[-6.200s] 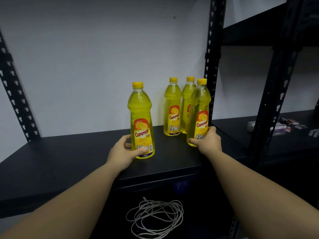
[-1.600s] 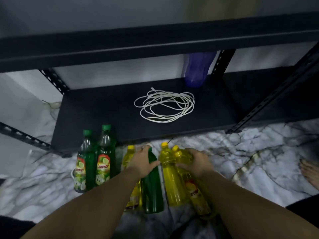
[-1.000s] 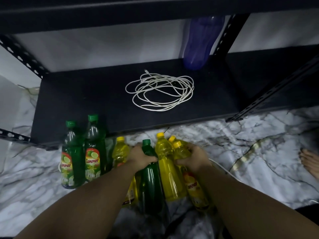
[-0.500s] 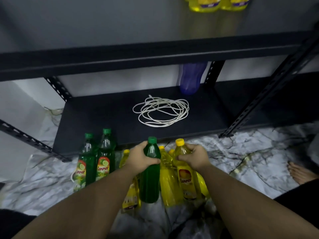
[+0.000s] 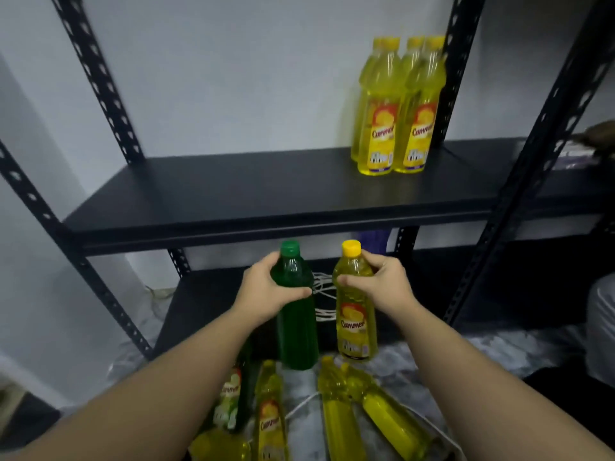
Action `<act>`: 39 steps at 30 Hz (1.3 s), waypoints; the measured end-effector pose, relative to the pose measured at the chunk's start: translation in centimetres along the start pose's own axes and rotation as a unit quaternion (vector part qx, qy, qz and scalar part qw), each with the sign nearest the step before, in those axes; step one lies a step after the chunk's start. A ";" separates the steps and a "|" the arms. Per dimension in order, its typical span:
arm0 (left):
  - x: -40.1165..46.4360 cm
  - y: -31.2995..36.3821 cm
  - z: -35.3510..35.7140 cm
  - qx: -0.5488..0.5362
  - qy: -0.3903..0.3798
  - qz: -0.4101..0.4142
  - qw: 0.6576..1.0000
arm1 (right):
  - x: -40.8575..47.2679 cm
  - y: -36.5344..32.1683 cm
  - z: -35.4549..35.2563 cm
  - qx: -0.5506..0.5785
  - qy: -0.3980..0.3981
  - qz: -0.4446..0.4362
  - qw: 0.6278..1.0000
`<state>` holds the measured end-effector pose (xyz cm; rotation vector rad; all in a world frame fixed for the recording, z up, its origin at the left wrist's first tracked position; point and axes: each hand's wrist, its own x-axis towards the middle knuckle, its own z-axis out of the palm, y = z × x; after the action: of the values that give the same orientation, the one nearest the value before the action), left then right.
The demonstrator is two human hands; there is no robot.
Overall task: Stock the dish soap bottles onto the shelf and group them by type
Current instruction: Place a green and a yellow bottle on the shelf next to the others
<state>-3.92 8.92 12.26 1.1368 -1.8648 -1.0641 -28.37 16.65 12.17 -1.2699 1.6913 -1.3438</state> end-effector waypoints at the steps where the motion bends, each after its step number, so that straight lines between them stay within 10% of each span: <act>1: 0.6 1.5 -1.0 -0.003 0.009 0.015 1.000 | 0.3 -1.8 -0.4 0.004 0.004 -0.018 1.000; 17: 8.1 19.0 -10.8 -0.010 0.086 0.170 0.982 | 7.3 -22.9 -4.1 0.065 0.068 -0.202 0.975; 39: 17.7 18.6 -11.6 0.006 0.094 0.213 0.973 | 15.6 -23.5 -0.9 0.068 0.085 -0.231 0.967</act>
<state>-6.92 -5.42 36.29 0.7626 -1.8522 -0.6779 -27.45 1.98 36.25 -1.5656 1.4275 -1.8522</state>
